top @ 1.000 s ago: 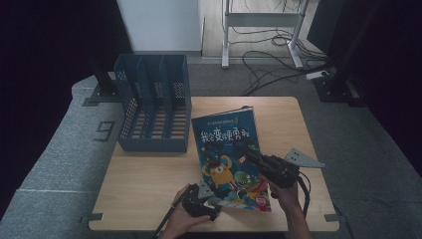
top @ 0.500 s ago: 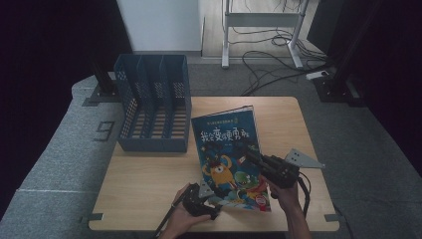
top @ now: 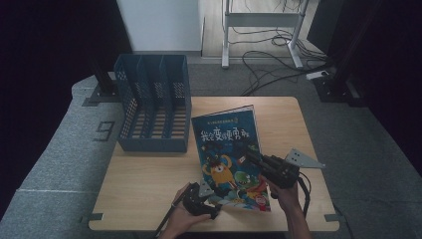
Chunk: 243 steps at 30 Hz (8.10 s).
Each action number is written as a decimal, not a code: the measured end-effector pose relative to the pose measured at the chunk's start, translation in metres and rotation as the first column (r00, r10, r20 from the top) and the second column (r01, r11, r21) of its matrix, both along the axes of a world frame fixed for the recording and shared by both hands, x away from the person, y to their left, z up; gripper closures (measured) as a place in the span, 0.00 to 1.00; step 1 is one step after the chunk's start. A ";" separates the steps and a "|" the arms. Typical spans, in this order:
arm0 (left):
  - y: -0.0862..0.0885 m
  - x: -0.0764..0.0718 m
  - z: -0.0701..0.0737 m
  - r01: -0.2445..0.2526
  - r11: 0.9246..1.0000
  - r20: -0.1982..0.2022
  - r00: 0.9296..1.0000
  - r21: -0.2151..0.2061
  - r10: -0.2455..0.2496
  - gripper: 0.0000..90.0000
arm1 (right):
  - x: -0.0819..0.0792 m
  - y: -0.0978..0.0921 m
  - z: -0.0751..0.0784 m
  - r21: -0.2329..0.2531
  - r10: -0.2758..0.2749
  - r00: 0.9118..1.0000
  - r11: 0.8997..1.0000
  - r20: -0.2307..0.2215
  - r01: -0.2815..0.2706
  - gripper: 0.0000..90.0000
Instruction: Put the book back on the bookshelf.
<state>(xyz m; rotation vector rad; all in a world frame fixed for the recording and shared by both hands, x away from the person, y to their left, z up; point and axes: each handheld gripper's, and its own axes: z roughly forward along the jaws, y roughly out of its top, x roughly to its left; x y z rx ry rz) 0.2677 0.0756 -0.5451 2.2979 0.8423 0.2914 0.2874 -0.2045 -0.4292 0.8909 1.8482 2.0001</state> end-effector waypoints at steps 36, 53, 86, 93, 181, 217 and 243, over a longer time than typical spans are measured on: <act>0.000 0.002 0.000 0.003 1.000 -0.005 1.000 -0.001 -0.003 0.16 | -0.003 0.003 0.002 -0.001 0.016 1.000 1.000 0.018 -0.016 0.90; 0.000 0.003 0.001 0.003 1.000 -0.005 1.000 0.005 -0.003 0.16 | -0.006 0.006 0.004 -0.004 0.025 0.999 1.000 0.033 -0.025 0.90; 0.000 0.010 0.000 -0.035 0.999 -0.003 0.999 0.002 0.035 0.16 | -0.010 0.009 0.007 -0.005 0.044 0.997 0.999 0.057 -0.044 0.90; 0.000 0.014 0.000 -0.046 0.999 -0.002 0.999 0.000 0.046 0.16 | -0.011 0.010 0.007 -0.012 0.047 0.997 0.999 0.063 -0.047 0.91; 0.016 0.049 0.033 -0.114 0.979 0.115 0.984 -0.168 0.134 0.17 | -0.008 -0.022 -0.004 -0.037 0.068 0.993 0.997 0.095 -0.064 0.95; 0.000 0.061 0.096 0.059 0.952 0.279 0.960 -0.302 0.030 0.18 | -0.001 -0.047 -0.021 -0.053 0.054 0.997 0.997 0.060 -0.051 0.86; -0.007 0.039 0.097 0.091 0.935 0.403 0.914 -0.342 0.058 0.44 | 0.013 -0.055 -0.043 -0.135 -0.014 1.000 0.991 -0.004 0.013 0.60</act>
